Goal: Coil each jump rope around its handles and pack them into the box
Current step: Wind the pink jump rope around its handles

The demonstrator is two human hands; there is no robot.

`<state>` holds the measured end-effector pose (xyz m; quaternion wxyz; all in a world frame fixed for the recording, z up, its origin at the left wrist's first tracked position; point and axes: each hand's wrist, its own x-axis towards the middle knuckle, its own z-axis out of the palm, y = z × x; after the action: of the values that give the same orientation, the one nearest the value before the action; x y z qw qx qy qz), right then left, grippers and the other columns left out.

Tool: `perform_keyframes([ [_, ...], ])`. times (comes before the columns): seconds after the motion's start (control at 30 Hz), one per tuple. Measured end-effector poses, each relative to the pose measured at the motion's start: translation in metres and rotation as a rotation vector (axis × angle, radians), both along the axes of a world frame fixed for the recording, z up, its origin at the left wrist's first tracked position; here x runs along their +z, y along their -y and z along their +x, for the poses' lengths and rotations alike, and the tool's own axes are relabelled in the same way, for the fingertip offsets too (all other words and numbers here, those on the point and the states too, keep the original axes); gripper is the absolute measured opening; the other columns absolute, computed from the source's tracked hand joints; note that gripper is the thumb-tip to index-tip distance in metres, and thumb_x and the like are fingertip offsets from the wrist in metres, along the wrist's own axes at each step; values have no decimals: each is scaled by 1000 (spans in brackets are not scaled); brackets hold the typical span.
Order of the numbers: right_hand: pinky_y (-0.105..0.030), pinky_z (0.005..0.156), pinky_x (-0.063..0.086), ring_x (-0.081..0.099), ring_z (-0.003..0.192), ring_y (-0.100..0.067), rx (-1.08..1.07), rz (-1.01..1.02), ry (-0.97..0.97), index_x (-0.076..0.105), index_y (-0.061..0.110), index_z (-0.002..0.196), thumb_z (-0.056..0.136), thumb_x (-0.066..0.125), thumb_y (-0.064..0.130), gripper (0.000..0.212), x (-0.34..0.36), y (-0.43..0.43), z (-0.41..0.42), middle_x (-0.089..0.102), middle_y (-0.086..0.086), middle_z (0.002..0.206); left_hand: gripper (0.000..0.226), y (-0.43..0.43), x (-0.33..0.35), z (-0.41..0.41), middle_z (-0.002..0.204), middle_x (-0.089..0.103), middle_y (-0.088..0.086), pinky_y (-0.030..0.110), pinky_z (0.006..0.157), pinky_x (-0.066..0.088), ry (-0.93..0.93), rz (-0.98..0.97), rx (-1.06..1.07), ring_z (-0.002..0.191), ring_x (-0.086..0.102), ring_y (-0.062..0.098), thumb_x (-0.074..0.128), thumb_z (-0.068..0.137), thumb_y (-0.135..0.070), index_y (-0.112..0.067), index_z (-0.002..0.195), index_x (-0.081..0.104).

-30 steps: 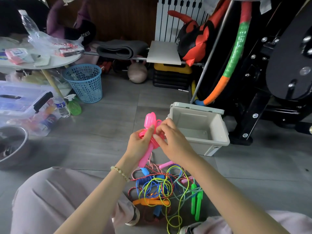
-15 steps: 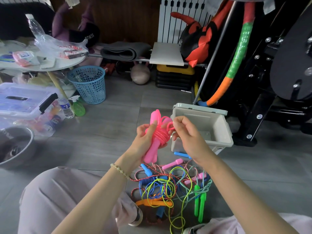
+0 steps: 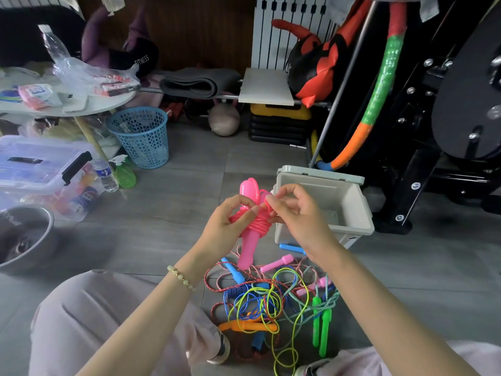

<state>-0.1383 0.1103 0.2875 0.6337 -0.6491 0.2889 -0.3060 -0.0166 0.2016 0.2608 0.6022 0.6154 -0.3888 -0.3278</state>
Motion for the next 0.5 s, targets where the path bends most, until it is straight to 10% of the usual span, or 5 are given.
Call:
perform_keyframes([
  [0.23,-19,54,51,58,54,-2,-258,-308,-19,65,13,71,76,77,18,13,-3,-8,7,63,4,62,6,1,-7,-7,102,63,19,52,82,54,82,-105,27,88,66,37,64,82,-38,-32,81,65],
  [0.5,-30,64,53,60,76,-9,-137,-838,-161,68,12,93,93,50,25,23,-9,-9,1,60,5,96,7,2,-3,-4,92,63,3,51,80,54,59,-157,63,79,65,32,62,84,-30,-30,78,65],
])
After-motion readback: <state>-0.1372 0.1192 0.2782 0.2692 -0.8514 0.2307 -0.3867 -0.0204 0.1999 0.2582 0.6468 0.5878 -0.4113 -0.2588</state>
